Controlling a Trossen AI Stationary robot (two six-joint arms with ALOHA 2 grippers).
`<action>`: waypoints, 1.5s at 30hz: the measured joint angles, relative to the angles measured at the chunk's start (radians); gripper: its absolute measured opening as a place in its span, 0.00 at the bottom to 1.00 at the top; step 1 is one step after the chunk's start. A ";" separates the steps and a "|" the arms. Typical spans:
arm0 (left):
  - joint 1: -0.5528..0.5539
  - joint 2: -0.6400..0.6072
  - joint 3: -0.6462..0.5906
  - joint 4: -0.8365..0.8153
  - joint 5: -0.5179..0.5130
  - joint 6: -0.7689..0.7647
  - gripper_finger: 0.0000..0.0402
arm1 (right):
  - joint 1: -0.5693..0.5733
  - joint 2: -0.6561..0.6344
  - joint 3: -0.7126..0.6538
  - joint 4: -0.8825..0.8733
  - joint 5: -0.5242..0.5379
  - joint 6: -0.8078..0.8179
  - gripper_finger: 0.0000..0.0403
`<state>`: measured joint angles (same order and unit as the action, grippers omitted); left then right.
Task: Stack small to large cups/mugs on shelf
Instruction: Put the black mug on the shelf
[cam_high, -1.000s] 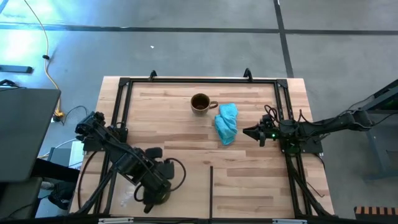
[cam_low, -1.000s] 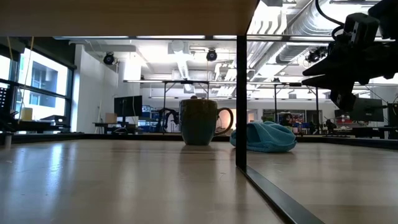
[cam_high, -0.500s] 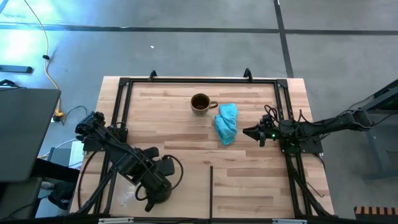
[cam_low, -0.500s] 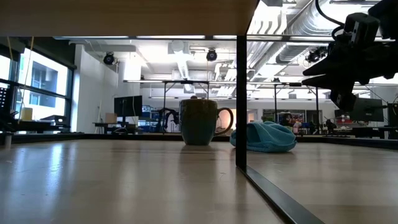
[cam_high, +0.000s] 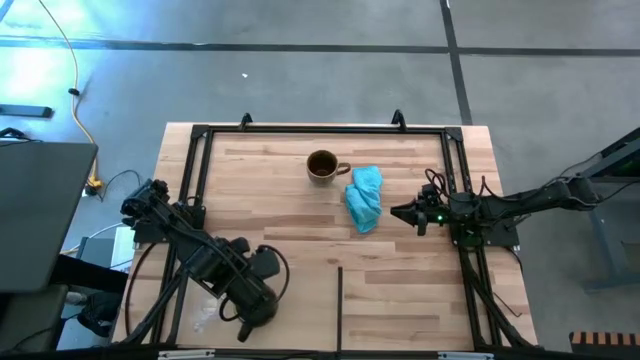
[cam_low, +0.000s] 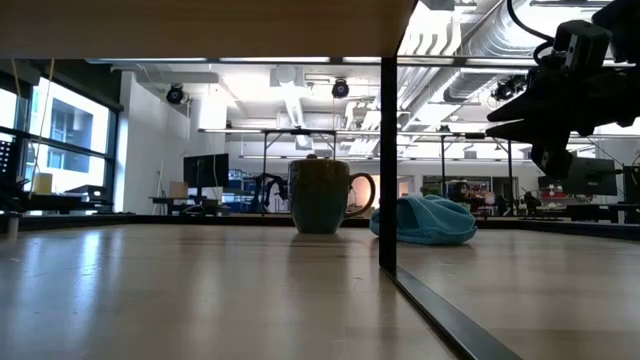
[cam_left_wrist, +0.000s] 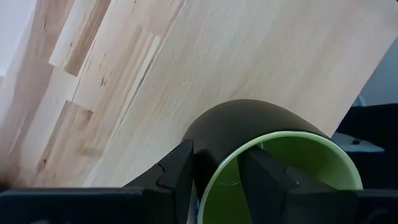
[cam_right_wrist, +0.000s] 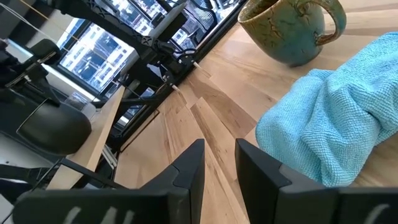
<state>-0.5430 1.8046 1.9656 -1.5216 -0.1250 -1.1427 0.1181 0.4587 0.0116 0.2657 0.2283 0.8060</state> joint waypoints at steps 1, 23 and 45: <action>0.000 0.000 0.000 0.000 0.000 -0.011 0.27 | 0.000 0.000 0.000 0.000 0.000 -0.001 0.20; 0.000 0.000 0.000 -0.024 -0.015 -0.206 0.28 | 0.000 0.000 0.000 0.000 -0.020 -0.001 0.20; 0.000 0.000 0.000 -0.024 0.001 -0.166 0.28 | 0.000 0.000 0.000 0.000 -0.027 -0.022 0.20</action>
<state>-0.5434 1.8046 1.9656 -1.5452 -0.1242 -1.3085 0.1184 0.4587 0.0120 0.2657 0.2016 0.7845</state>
